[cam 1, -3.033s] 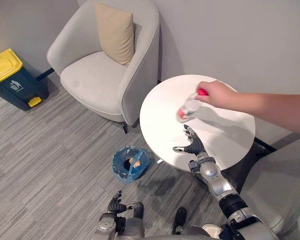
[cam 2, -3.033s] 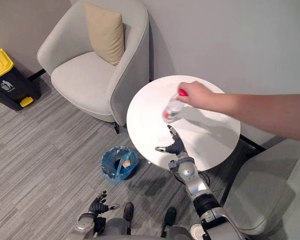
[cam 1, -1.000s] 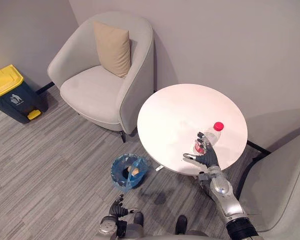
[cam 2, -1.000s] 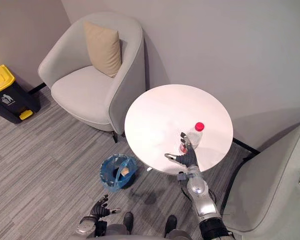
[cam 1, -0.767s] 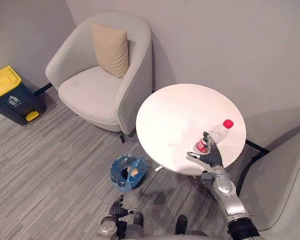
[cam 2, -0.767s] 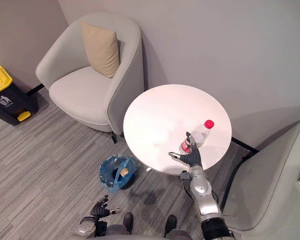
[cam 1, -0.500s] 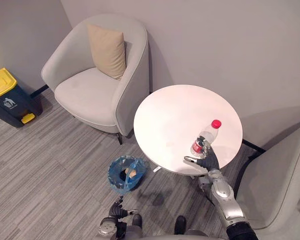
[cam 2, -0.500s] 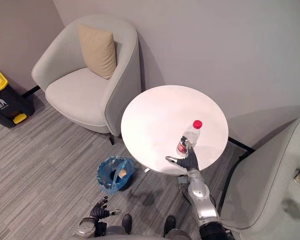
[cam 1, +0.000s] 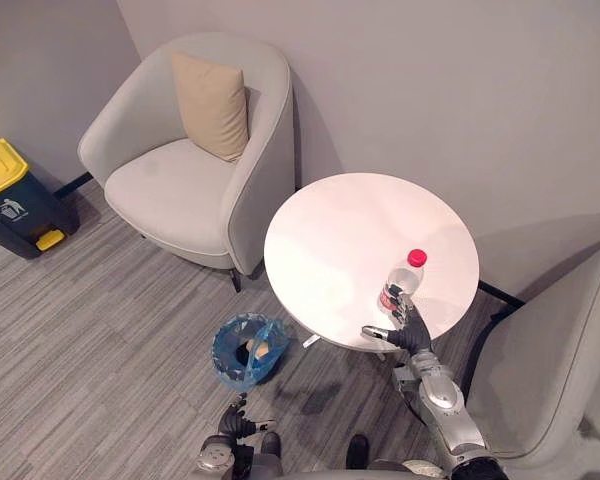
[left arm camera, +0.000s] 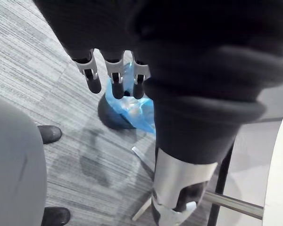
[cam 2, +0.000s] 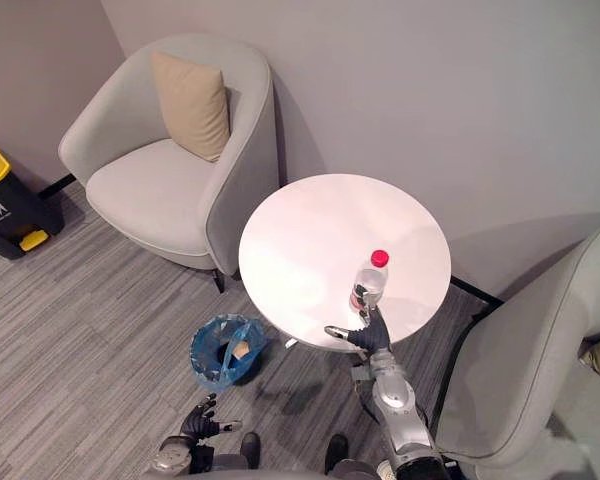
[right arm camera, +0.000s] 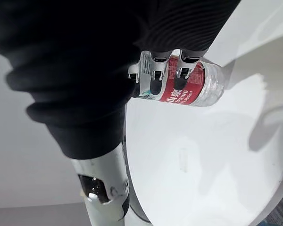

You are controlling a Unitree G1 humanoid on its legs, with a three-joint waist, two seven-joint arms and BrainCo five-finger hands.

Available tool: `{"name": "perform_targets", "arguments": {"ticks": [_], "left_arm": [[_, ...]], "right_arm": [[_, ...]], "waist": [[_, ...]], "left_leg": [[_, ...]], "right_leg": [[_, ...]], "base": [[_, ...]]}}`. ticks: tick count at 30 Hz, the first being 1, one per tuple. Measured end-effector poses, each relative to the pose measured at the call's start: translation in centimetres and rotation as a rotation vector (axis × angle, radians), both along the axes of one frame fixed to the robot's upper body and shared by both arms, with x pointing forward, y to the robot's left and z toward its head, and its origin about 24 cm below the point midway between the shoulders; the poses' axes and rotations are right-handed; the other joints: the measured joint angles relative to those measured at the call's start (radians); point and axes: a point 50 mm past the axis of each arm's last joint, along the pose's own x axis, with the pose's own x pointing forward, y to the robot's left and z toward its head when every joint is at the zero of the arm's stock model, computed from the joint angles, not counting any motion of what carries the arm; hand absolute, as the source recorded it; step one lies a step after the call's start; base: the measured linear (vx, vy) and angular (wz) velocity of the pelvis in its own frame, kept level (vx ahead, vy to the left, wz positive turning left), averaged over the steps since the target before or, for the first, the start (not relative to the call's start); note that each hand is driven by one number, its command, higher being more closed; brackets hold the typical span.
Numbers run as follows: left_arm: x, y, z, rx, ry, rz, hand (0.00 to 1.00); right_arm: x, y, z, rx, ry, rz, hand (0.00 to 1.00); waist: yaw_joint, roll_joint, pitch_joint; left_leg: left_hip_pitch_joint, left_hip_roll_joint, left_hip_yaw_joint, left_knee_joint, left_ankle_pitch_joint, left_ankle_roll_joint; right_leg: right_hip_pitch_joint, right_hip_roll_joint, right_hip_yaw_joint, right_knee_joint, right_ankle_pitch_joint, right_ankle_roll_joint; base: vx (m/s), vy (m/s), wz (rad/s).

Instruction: Gather rubbish on tea table into small bin, then transfer packed bag to large trash can.

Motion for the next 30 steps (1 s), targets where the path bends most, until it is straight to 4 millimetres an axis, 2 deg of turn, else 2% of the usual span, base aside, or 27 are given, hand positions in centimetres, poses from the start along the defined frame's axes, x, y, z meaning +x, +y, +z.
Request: {"name": "perform_targets", "arguments": {"ticks": [6, 14, 30], "left_arm": [[-0.6, 0.1, -0.3, 0.002, 0.021, 0.004, 0.00], [-0.8, 0.0, -0.3, 0.001, 0.027, 0.004, 0.00], [-0.9, 0.0, -0.3, -0.001, 0.029, 0.004, 0.00]], "right_arm": [[-1.0, -0.2, -0.2, 0.000, 0.011, -0.012, 0.00], [-2.3, -1.3, -0.5, -0.029, 0.025, -0.062, 0.00], [-2.8, -4.2, -0.4, -0.045, 0.021, -0.225, 0.00]], "waist": [[-0.018, -0.003, -0.024], [-0.021, -0.001, -0.026], [-0.022, 0.004, -0.025]], "left_leg": [[0.006, 0.001, 0.003, 0.000, -0.001, 0.000], [0.026, 0.008, 0.017, 0.002, -0.004, -0.006], [0.023, 0.014, 0.029, 0.003, -0.009, -0.010]], "right_leg": [[0.004, 0.000, 0.004, -0.001, 0.000, 0.000], [0.017, 0.006, 0.016, -0.003, 0.002, -0.003], [0.009, 0.011, 0.027, -0.003, 0.003, -0.004]], "base": [[-0.01, 0.005, -0.01], [-0.03, 0.006, -0.05], [-0.01, 0.004, -0.02]]}}
